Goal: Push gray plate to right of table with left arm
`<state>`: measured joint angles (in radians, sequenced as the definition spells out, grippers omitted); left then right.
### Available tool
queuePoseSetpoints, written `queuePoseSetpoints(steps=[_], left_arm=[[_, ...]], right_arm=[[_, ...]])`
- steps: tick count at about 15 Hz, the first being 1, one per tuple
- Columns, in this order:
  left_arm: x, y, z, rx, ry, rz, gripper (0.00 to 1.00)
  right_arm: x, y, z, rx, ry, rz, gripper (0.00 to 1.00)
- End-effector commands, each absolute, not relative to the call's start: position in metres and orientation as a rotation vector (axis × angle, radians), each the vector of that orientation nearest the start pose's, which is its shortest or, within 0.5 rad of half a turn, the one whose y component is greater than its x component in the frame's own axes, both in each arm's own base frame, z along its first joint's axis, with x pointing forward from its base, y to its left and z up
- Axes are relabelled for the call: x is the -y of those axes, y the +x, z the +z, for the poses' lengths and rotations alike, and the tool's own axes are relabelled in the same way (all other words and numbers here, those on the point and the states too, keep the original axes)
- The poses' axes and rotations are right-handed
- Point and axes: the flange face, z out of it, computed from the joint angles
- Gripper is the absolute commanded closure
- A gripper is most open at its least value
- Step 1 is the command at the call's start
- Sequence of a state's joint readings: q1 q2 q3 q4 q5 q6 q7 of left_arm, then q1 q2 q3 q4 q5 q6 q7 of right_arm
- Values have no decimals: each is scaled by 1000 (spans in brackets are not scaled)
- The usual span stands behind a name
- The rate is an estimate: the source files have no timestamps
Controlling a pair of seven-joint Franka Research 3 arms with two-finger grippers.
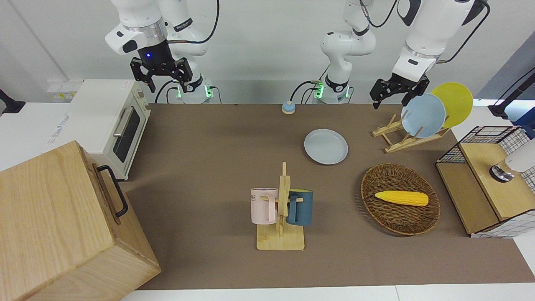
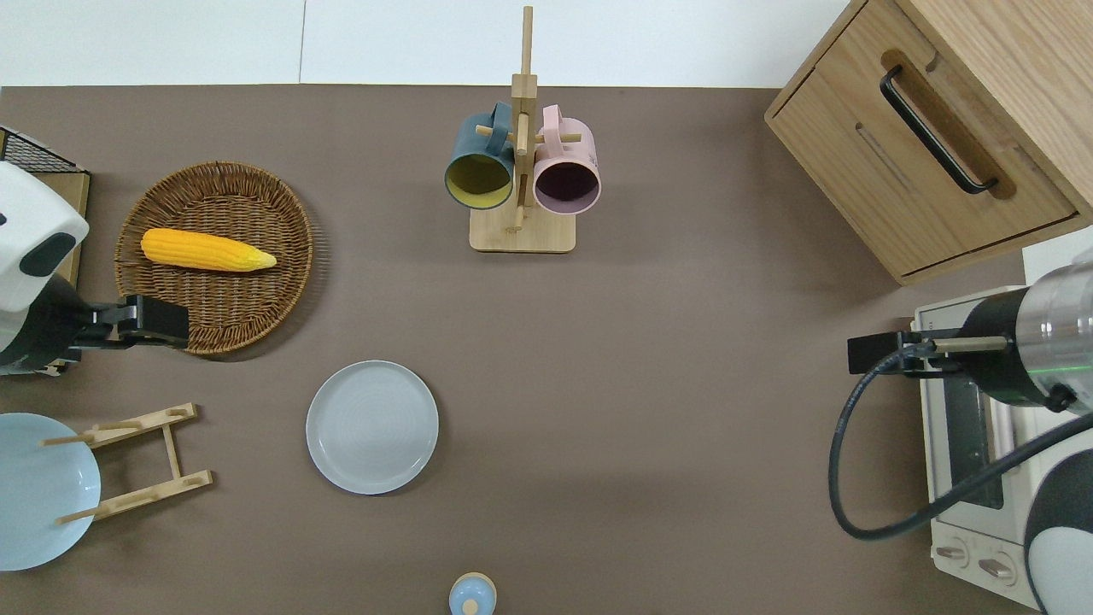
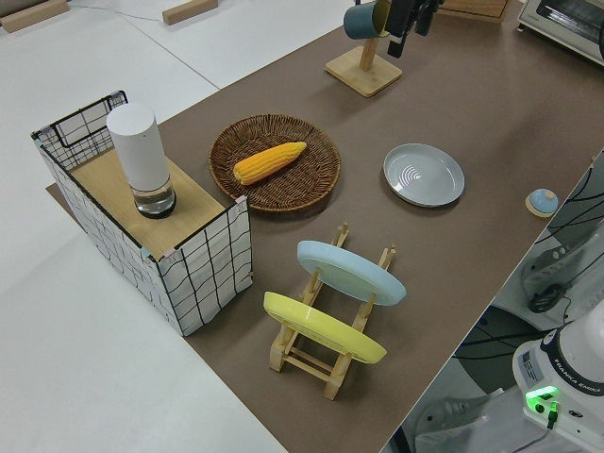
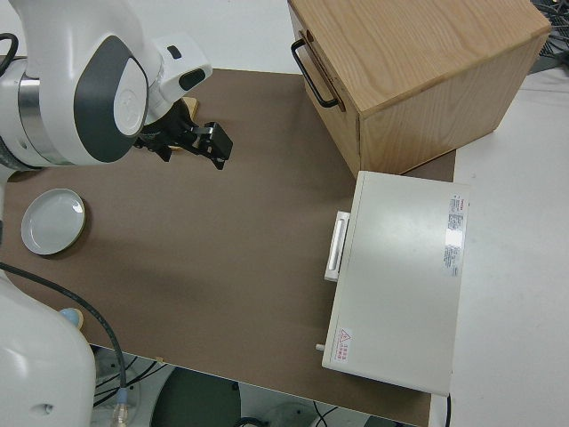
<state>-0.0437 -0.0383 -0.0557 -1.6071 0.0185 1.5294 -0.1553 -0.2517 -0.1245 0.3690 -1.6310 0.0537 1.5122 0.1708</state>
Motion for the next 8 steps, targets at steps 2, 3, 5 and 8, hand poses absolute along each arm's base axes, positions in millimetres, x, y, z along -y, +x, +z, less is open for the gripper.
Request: queuePoseSetpoints(steps=[2,3,5,8], left_arm=[[53,535,626,72,-3128,68,9],[53,535,626,72,-3128,70,9],[53,534,626,70,-3128,75,9],[53,534,624,68,-3127,80,11]], right_arm=[[-78,498,652,-115,-3122,12,5],[-78,498,652,-115,-3122,12,5],[-78,498,652,-115,-3122,12,5],[-78,498,652,-115,-3122,12,5]])
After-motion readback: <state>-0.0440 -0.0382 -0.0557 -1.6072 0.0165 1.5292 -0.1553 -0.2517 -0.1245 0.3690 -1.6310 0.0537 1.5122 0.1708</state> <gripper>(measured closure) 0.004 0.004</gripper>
